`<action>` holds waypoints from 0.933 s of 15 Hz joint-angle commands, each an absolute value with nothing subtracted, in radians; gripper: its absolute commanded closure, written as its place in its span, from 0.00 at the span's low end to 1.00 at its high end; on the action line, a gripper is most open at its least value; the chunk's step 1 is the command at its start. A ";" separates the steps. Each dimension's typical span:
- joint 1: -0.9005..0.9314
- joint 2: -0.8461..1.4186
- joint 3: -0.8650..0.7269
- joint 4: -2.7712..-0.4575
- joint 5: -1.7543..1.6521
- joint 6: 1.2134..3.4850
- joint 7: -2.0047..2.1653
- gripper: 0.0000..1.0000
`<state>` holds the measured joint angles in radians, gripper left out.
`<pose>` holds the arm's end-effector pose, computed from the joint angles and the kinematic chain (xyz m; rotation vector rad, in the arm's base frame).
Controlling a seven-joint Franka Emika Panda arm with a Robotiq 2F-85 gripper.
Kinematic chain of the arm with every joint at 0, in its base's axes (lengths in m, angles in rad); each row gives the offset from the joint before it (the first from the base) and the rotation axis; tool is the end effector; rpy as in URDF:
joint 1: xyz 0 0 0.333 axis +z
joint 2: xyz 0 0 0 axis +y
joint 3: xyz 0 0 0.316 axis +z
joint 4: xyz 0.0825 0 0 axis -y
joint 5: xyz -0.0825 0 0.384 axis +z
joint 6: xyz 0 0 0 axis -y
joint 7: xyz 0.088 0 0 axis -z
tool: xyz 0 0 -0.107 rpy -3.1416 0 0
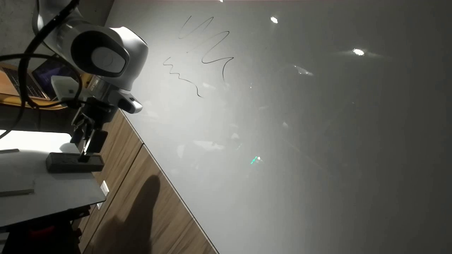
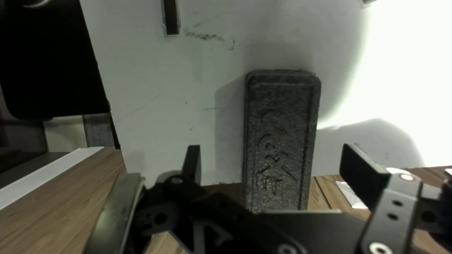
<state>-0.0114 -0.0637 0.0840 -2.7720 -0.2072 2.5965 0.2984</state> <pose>0.3722 0.0305 0.2233 3.0163 -0.0647 -0.1377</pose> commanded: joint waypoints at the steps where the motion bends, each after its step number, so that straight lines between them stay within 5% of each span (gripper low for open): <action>1: -0.008 -0.037 0.070 -2.766 -0.237 2.637 0.306 0.00; 12: 0.009 0.067 0.045 -2.716 -0.231 2.688 0.300 0.00; 13: 0.011 0.067 0.043 -2.713 -0.231 2.685 0.300 0.25; 14: 0.014 0.068 0.040 -2.711 -0.228 2.683 0.298 0.26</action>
<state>-0.0047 0.0546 0.0653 -2.7258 -0.2109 2.6716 0.2976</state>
